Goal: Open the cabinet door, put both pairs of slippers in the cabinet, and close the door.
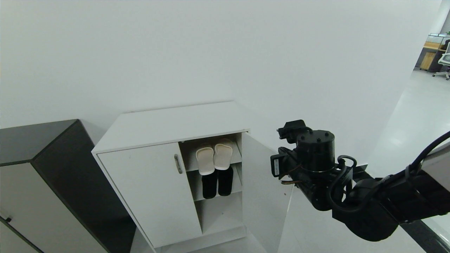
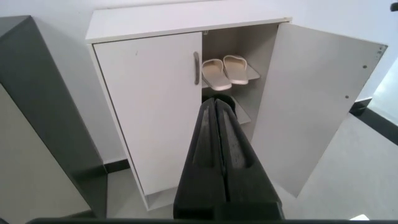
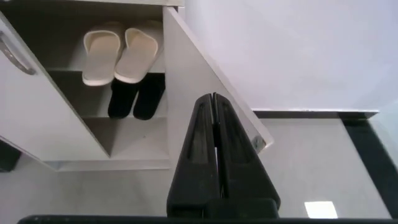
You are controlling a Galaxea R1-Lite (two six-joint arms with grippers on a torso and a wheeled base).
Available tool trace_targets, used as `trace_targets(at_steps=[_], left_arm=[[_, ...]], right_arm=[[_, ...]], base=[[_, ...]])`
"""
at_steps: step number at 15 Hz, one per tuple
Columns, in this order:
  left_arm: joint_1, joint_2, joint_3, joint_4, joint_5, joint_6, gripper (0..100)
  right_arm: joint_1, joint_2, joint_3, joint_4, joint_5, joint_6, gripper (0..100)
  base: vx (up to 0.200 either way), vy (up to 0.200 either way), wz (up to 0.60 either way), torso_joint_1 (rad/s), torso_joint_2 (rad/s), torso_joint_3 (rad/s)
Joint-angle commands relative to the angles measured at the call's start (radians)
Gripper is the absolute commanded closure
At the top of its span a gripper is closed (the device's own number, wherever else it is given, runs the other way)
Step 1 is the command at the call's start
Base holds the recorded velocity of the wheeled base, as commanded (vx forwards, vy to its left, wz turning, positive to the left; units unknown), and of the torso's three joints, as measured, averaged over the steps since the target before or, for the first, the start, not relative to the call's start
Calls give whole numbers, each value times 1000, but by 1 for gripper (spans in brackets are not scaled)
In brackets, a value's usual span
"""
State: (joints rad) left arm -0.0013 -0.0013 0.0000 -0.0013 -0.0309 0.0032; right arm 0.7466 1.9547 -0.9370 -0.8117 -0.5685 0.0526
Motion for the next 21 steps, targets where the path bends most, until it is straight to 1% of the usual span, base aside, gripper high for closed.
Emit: trace_targets(at_steps=[1,2,3,5,6,7,8,9,13,18,21], left_arm=[[0,1,0,0,0,0,100],[0,1,0,0,0,0,100],[1,1,0,0,0,0,100],[0,1,0,0,0,0,100],[0,1,0,0,0,0,100],[1,1,0,0,0,0,100],[1,1,0,0,0,0,100],[1,1,0,0,0,0,100],[0,1,0,0,0,0,100],[1,1,0,0,0,0,100],[0,1,0,0,0,0,100]], right_arm=[[-46,20,-97,91,6,16,100],[-58,20,-151,167,9,47,100],[-73,18,-233,292,19,109,100],[-96,23,-364,482,82,196,100],[-108,41,-405,510,82,211,100],[-110,43,-408,510,82,211,100],[-130,81,-447,513,82,216,100],[-139,93,-454,513,82,217,100],[-182,153,-474,494,84,220,100],[-243,283,-589,483,85,220,100],[-260,322,-609,470,108,220,100]], base=[[0,0,0,0,0,0],[0,0,0,0,0,0],[0,0,0,0,0,0],[0,0,0,0,0,0],[-200,0,0,7,2,-2],[-200,0,0,12,7,2],[-200,0,0,12,12,2],[-200,0,0,2,7,2],[0,0,0,0,0,0],[0,0,0,0,0,0],[0,0,0,0,0,0]])
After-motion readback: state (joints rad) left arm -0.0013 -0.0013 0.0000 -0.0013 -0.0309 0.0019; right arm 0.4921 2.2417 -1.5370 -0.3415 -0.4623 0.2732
